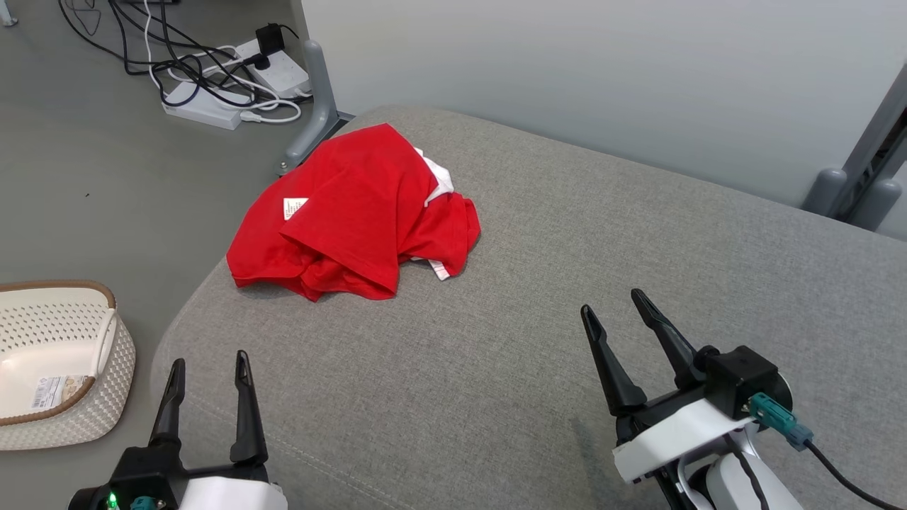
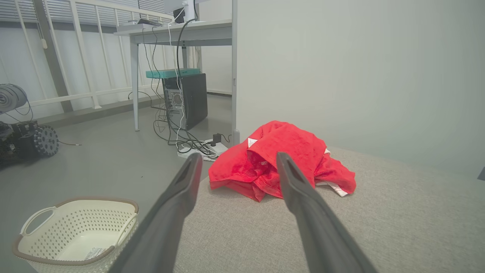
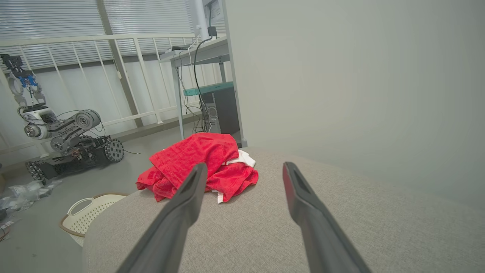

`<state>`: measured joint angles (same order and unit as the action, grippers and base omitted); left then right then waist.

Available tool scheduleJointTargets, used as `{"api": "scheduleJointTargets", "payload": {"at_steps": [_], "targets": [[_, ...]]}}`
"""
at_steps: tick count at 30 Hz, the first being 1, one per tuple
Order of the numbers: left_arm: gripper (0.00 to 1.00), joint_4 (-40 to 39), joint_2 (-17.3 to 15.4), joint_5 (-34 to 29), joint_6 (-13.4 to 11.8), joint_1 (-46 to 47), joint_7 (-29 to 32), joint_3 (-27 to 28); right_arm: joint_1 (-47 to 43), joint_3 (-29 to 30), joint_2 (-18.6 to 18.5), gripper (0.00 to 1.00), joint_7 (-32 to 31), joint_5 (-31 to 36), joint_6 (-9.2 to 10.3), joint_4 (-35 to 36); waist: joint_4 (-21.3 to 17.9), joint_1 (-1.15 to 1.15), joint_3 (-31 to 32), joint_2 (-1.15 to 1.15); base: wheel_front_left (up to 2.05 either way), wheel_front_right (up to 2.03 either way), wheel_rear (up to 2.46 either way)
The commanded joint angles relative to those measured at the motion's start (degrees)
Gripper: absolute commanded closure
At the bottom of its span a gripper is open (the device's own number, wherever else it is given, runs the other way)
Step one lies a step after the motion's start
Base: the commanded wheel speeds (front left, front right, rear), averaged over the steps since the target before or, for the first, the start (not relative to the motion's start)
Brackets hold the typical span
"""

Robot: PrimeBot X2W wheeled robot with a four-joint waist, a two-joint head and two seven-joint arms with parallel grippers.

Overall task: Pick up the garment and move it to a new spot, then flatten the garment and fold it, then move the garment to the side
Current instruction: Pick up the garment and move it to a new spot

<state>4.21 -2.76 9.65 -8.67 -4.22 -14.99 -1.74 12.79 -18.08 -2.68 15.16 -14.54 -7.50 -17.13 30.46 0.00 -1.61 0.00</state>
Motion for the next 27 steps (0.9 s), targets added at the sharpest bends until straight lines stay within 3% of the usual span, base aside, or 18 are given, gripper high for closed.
{"api": "scheduleJointTargets", "payload": {"at_steps": [1, 12, 17, 24, 27], "targets": [[0.0, 0.17, -0.22, -0.3, 0.33, -0.12, -0.18, 0.22, -0.72, 0.39, -0.41, 0.0, 0.12, -0.2, 0.02, 0.45, -0.1, 0.0, 0.13, 0.0, 0.0, 0.0, 0.0], [0.0, 1.87, -0.21, -0.25, 2.35, 2.82, -0.18, 1.69, -1.75, 3.19, -0.41, 0.0, 0.11, 2.49, 0.02, 2.11, -0.22, 0.0, -2.31, 0.0, 0.0, 0.0, 0.0], [0.0, 4.47, -0.5, -1.66, 5.16, 7.02, -0.18, 2.87, -3.17, 6.72, -0.43, 0.0, 0.11, 5.34, 0.02, 3.65, -0.28, 0.0, -4.93, 0.0, 0.0, 0.0, 0.0], [0.0, 8.89, -2.24, 0.7, 9.27, 14.64, -0.18, 6.98, -2.05, 9.18, -0.45, 0.0, 0.11, 8.99, 0.02, 5.5, -4.12, 0.0, -10.42, 0.0, 0.0, 0.0, 0.0], [0.0, 11.97, -4.57, 0.93, 11.54, 19.49, -0.18, 7.81, -1.33, 10.04, -0.42, 0.0, 0.11, 10.68, 0.02, 5.99, -5.77, 0.0, -12.83, 0.0, 0.0, 0.0, 0.0]]}}
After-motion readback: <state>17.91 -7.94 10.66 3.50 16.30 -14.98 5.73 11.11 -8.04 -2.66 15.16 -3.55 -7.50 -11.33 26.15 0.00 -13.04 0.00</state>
